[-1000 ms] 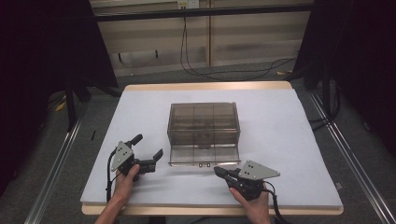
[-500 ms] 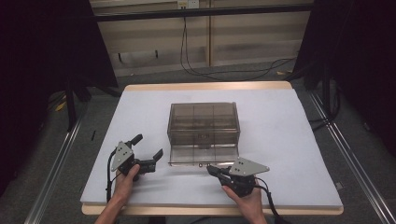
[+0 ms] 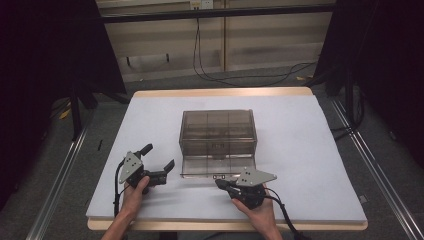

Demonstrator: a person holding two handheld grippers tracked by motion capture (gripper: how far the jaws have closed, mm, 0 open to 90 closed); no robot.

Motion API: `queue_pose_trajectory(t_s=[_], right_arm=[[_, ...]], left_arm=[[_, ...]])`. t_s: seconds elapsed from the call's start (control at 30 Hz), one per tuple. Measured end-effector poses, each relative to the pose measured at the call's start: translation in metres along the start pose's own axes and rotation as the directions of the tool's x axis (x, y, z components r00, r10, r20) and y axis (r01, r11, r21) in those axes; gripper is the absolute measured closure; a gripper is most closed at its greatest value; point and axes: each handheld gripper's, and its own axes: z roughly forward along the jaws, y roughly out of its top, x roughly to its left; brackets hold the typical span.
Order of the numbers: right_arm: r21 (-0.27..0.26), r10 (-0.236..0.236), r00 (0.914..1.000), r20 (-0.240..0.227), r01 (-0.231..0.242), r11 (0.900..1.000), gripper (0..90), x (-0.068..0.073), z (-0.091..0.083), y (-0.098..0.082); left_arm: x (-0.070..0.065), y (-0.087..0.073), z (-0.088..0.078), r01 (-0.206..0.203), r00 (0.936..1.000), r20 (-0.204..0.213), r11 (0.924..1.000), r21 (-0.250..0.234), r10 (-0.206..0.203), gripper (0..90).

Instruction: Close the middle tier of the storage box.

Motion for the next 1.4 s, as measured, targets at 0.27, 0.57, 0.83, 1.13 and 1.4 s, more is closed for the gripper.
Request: queue_pose_trajectory(t_s=[0.27, 0.57, 0.83, 1.13, 1.4], right_arm=[[0.024, 0.002, 1.0000, 0.001, -0.002, 1.000, 90.0, -0.001, 0.006, -0.002], [0.044, 0.000, 1.0000, 0.006, 0.000, 0.999, 90.0, -0.003, 0.008, -0.002], [0.066, -0.006, 0.9997, 0.024, 0.004, 0.998, 90.0, -0.005, 0.011, -0.003], [0.074, 0.003, 0.9996, 0.027, -0.005, 0.997, 90.0, -0.006, 0.012, -0.002], [0.075, -0.004, 0.9995, 0.033, 0.002, 0.997, 90.0, -0.007, 0.014, -0.001]], left_arm=[[0.000, 0.000, 0.000, -0.001, 1.0000, 0.000, 1.0000, 0.000, 0.001, 0.8], [0.000, 0.000, 0.000, 0.000, 1.0000, 0.001, 1.0000, 0.000, 0.000, 0.8], [0.000, 0.000, 0.000, 0.001, 1.0000, 0.001, 1.0000, -0.001, -0.001, 0.8], [0.000, 0.000, 0.000, -0.001, 1.0000, 0.001, 1.0000, 0.000, 0.001, 0.8], [0.000, 0.000, 0.000, 0.001, 1.0000, 0.000, 1.0000, 0.000, -0.001, 0.8]])
